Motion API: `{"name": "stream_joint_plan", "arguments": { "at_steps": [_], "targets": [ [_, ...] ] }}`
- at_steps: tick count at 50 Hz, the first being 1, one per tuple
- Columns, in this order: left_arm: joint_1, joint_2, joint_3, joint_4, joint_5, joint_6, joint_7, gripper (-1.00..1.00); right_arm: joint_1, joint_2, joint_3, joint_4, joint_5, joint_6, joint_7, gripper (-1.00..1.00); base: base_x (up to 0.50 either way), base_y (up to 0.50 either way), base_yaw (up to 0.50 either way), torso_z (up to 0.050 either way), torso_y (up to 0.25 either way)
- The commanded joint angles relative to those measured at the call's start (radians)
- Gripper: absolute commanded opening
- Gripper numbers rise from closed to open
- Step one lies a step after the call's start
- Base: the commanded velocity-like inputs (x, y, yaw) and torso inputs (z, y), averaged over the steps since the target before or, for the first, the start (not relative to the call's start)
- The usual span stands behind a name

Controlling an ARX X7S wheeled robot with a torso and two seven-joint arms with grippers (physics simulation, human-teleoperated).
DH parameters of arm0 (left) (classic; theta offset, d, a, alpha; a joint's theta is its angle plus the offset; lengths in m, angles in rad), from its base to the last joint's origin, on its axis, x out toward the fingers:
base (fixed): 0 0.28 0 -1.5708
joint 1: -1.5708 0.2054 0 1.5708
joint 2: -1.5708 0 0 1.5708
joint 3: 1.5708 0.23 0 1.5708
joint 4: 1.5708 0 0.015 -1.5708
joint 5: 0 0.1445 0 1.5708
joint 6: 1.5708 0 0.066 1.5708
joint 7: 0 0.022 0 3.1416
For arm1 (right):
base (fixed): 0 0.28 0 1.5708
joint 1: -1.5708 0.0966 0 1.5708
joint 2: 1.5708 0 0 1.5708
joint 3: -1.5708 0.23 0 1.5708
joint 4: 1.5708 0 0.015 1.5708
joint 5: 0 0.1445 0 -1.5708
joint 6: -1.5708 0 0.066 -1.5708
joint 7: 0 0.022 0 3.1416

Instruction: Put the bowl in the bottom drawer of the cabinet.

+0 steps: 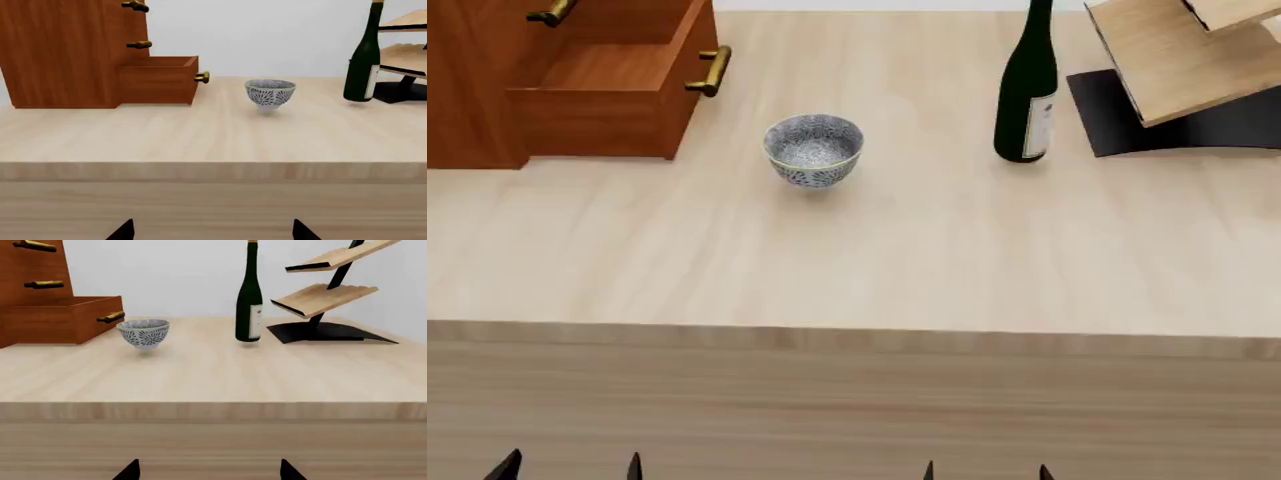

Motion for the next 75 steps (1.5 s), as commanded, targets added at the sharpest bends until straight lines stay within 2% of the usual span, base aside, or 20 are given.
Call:
{"name": "stream_joint_plan", "arguments": {
  "at_steps": [1,10,27,34,42,55,64,75],
  "targets": [
    [0.0,-0.01,0.011,0.0,0.0,0.0,-0.011,1.0,0.0,0.009,-0.013,0.0,0.0,0.0,0.013,1.0,0.0,0.0,0.0,0.0,0.0],
    [0.02,-0.033,0.073,0.054,-0.009,0.004,-0.065,1.0,0.008,0.04,-0.045,-0.087,0.026,0.082,0.055,1.0,0.0,0.0,0.0,0.0,0.0],
    [-0.011,-0.072,0.11,0.325,-0.061,-0.235,-0.101,1.0,0.072,0.097,-0.066,-0.375,0.054,0.424,0.089,1.0,0.0,0.0,0.0,0.0,0.0],
    [-0.059,-0.093,0.13,0.437,-0.045,-0.366,-0.123,1.0,0.141,0.122,-0.084,-0.477,0.032,0.567,0.109,1.0,0.0,0.0,0.0,0.0,0.0],
    [-0.107,-0.108,0.151,0.495,-0.052,-0.43,-0.123,1.0,0.255,0.133,-0.05,-0.53,0.085,0.724,0.088,1.0,0.0,0.0,0.0,0.0,0.0],
    [-0.218,-0.127,0.164,0.546,-0.071,-0.539,-0.12,1.0,0.336,0.172,-0.105,-0.546,0.066,0.804,0.087,1.0,0.0,0.0,0.0,0.0,0.0],
    [-0.287,-0.131,0.194,0.568,-0.067,-0.602,-0.123,1.0,0.381,0.181,-0.087,-0.59,0.091,0.858,0.077,1.0,0.0,0.0,0.0,0.0,0.0],
    [-0.302,-0.131,0.194,0.584,-0.09,-0.611,-0.13,1.0,0.4,0.194,-0.103,-0.589,0.092,0.836,0.076,1.0,0.0,0.0,0.0,0.0,0.0]
  ]
}}
